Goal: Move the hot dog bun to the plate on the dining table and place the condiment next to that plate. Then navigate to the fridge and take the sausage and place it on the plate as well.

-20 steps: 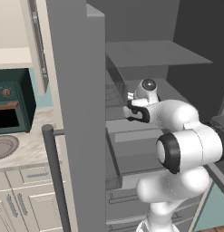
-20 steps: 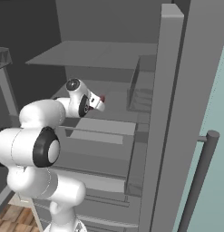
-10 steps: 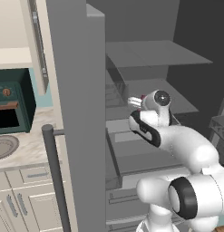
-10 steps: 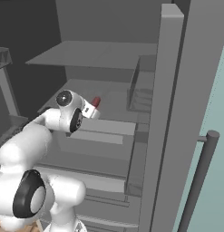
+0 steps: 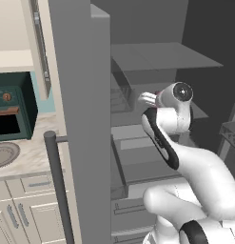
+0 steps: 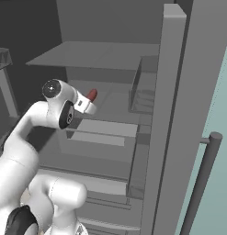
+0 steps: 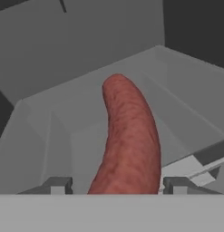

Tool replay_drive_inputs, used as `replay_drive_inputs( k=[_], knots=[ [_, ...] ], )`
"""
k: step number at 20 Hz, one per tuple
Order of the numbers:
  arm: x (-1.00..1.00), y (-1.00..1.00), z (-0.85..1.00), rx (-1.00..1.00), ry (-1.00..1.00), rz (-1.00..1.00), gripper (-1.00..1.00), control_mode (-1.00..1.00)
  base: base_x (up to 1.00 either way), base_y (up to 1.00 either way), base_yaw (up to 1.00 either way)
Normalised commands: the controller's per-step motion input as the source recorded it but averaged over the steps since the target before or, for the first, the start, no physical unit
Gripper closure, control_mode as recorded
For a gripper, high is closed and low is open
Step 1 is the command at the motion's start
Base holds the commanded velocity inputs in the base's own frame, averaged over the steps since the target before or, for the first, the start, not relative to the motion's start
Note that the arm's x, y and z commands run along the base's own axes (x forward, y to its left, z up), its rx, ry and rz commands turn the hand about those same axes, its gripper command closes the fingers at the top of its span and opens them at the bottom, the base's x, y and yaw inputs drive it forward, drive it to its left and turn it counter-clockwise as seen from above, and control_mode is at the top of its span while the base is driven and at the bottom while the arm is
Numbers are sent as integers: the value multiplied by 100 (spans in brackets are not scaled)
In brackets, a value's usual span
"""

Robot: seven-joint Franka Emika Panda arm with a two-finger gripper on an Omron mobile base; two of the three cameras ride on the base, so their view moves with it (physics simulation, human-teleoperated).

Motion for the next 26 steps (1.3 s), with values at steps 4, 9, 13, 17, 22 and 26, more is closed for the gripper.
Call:
replay_drive_inputs(
  k=[4,9,13,17,22,26],
  knots=[
    [-87,0,67,0,1,-1,100,-100,0,0,0],
    [-99,0,50,1,-1,-3,100,-100,0,0,0],
    [-100,0,29,4,-7,-7,100,-100,0,0,0],
    [-100,-2,25,4,-5,-15,100,-100,0,0,0],
    [-95,0,13,0,-1,-17,100,-100,0,0,0],
    [-42,0,0,0,0,-5,100,-100,0,0,0]
  ],
)
